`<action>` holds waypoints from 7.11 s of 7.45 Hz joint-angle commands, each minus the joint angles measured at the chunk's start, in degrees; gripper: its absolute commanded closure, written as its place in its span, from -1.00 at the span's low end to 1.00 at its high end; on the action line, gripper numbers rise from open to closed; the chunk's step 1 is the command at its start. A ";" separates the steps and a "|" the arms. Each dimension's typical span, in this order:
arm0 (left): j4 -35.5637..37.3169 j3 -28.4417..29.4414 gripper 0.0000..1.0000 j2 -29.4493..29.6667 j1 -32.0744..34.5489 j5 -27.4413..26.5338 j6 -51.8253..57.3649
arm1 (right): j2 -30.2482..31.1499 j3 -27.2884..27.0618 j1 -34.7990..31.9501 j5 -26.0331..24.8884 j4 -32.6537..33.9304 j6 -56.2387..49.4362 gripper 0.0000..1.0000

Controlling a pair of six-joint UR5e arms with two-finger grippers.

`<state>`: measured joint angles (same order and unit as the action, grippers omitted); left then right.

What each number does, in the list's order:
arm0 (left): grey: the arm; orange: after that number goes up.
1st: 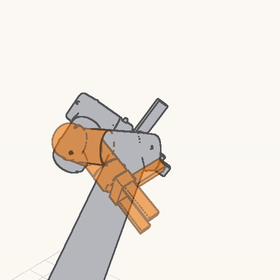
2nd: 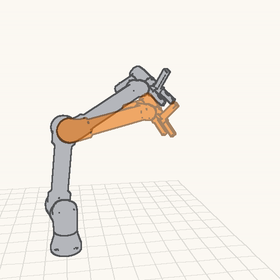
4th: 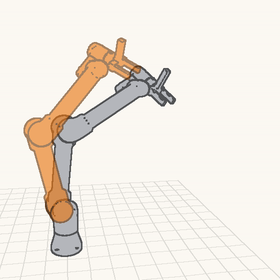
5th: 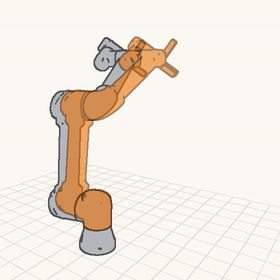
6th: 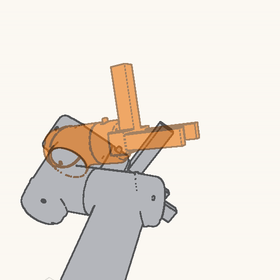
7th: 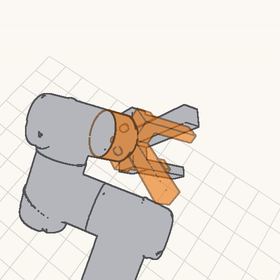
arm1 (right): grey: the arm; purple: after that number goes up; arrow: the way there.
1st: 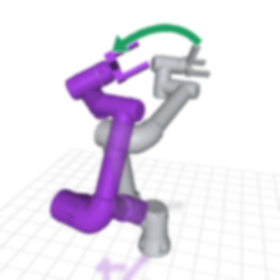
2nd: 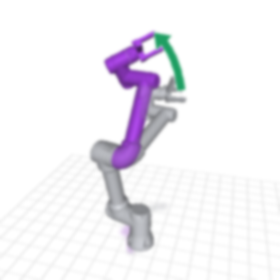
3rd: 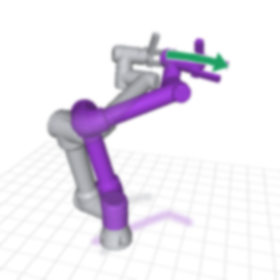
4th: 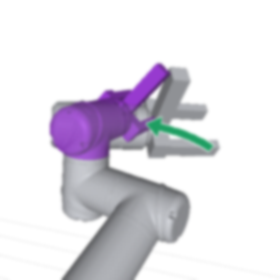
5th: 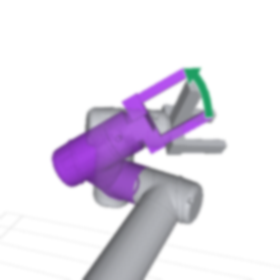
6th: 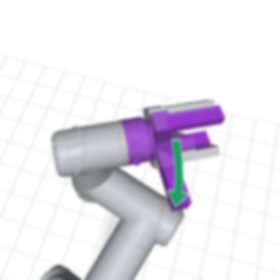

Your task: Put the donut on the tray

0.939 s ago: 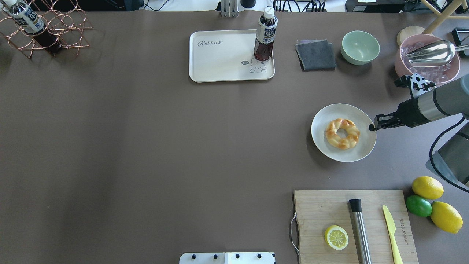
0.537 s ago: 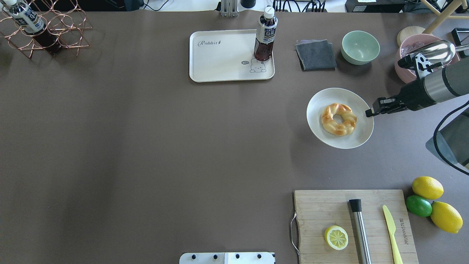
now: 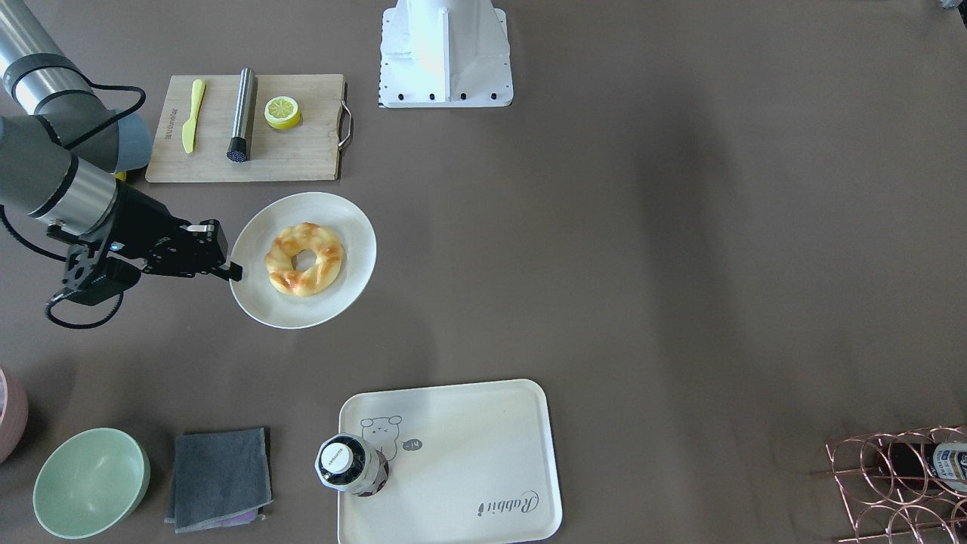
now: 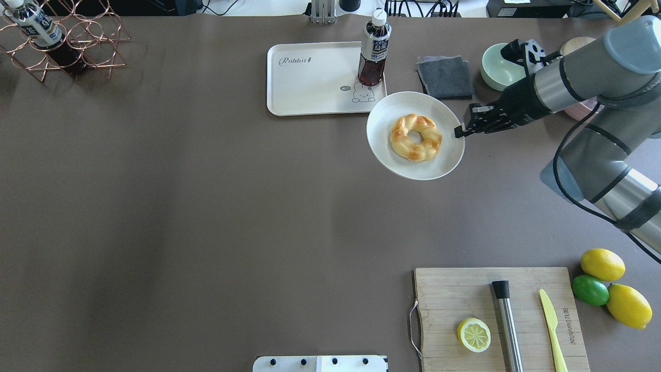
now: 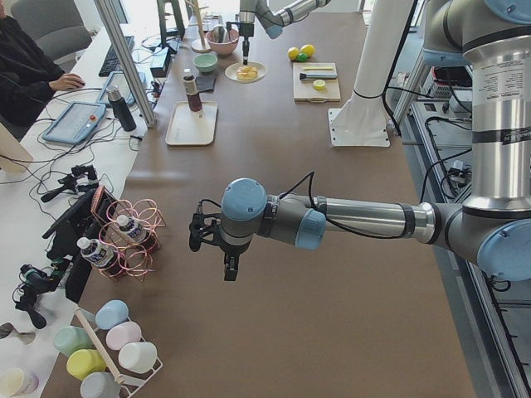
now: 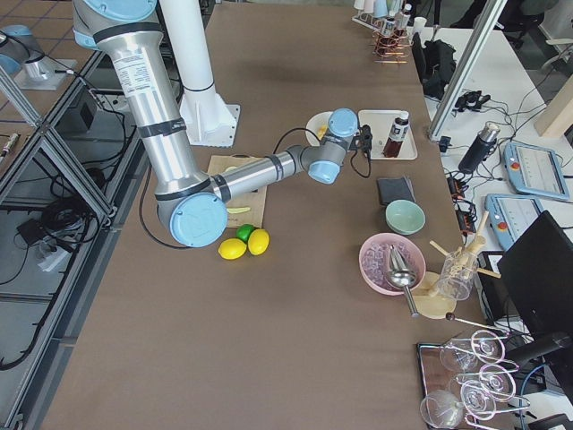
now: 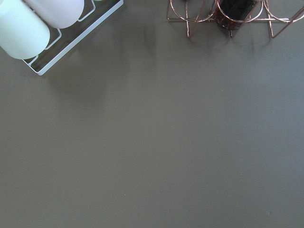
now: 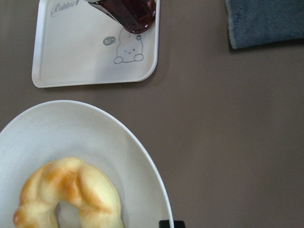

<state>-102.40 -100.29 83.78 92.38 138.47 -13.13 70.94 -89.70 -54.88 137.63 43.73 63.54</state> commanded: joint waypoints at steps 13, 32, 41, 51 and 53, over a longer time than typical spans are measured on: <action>-30.14 -1.91 -0.95 25.28 -34.24 -5.10 -73.14 | -25.04 -9.29 20.78 -23.98 29.12 16.17 1.00; -29.52 -4.21 0.54 27.49 -44.22 -13.93 -75.20 | -26.56 -6.63 16.47 -22.93 33.70 14.77 1.00; -27.25 -4.12 1.00 27.49 -43.95 -12.62 -75.46 | -24.99 -10.31 12.54 -17.60 33.62 15.47 -1.00; -23.10 18.01 1.00 42.69 -40.00 -13.32 -92.15 | -5.08 -10.41 -0.91 -12.47 33.62 -5.63 -1.00; -25.73 20.12 1.00 44.01 -41.13 -18.13 -96.19 | 4.07 -9.80 -6.09 -12.30 34.49 -22.15 -1.00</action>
<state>-126.05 -82.45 126.47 52.15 123.91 -106.32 67.16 -100.00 -56.59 125.12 77.43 55.59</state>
